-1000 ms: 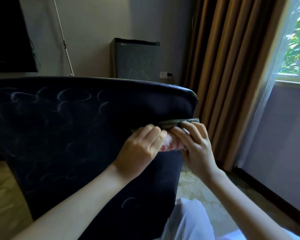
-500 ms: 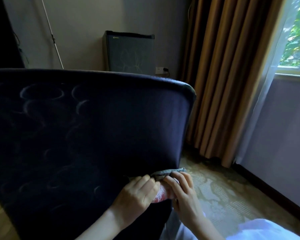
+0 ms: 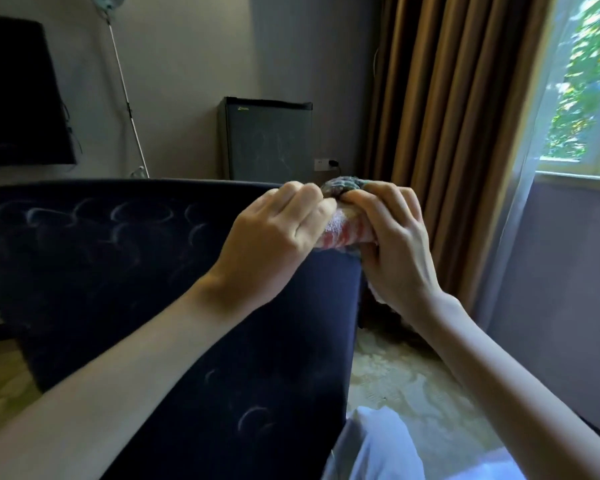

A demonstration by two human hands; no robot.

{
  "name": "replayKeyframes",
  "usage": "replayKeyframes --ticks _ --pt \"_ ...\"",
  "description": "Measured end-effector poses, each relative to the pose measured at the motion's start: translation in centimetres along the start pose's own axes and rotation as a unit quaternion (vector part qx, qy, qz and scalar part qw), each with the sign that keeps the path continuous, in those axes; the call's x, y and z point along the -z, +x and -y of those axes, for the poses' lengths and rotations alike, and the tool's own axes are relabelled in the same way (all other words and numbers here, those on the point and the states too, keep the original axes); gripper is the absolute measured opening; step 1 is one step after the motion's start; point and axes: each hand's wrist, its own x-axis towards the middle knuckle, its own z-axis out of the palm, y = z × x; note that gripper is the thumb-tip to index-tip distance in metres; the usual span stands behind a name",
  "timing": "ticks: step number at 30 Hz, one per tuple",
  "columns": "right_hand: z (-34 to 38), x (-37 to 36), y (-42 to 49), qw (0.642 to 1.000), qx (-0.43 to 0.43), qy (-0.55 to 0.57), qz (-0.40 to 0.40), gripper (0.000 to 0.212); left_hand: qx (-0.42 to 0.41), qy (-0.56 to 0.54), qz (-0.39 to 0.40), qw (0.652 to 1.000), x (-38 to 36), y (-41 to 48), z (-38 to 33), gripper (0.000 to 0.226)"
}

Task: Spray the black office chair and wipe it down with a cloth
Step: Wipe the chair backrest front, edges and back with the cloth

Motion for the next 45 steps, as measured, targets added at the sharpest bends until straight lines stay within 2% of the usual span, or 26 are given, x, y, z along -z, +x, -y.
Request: replayKeyframes --ticks 6,19,22,24,26,30,33,37,41,45 --pt "0.2 -2.2 -2.5 0.999 -0.021 -0.008 -0.031 0.035 0.036 -0.016 -0.013 0.999 -1.5 -2.6 -0.4 0.027" --pt "0.4 -10.4 -18.4 0.993 -0.055 0.030 0.097 0.044 0.075 -0.081 0.088 0.990 -6.5 -19.2 -5.3 0.022" --pt "1.3 -11.9 -22.7 0.988 -0.091 0.029 0.119 0.038 0.076 -0.090 0.117 0.986 -7.1 -22.6 -6.8 0.030" --pt "2.0 -12.4 -24.5 0.985 -0.103 0.020 0.140 0.042 0.069 -0.086 0.142 0.984 -7.1 -23.9 -7.5 0.036" --pt "2.7 -12.4 -25.1 0.983 -0.107 0.011 0.146 0.043 0.064 -0.084 0.163 0.981 -6.8 -24.6 -7.8 0.029" --pt "4.4 -11.4 -23.2 0.983 -0.118 0.031 0.139 0.041 0.088 -0.093 0.165 0.978 -5.1 -23.4 -7.3 0.019" --pt "5.7 -10.7 -18.5 0.985 -0.112 0.047 0.125 0.046 0.108 -0.079 0.130 0.983 -2.7 -20.4 -4.6 0.014" --pt "8.1 -9.5 -10.0 0.992 -0.084 0.042 0.085 0.051 0.123 -0.013 0.071 0.990 1.4 -15.2 0.2 0.036" --pt "11.0 -8.2 -2.2 0.999 -0.030 0.031 0.033 0.049 0.113 0.043 0.036 0.992 6.0 -10.3 4.8 0.045" --pt "14.3 -7.4 3.0 0.999 0.003 0.028 -0.030 0.045 0.109 0.091 0.011 0.990 9.7 -7.7 8.6 0.036"
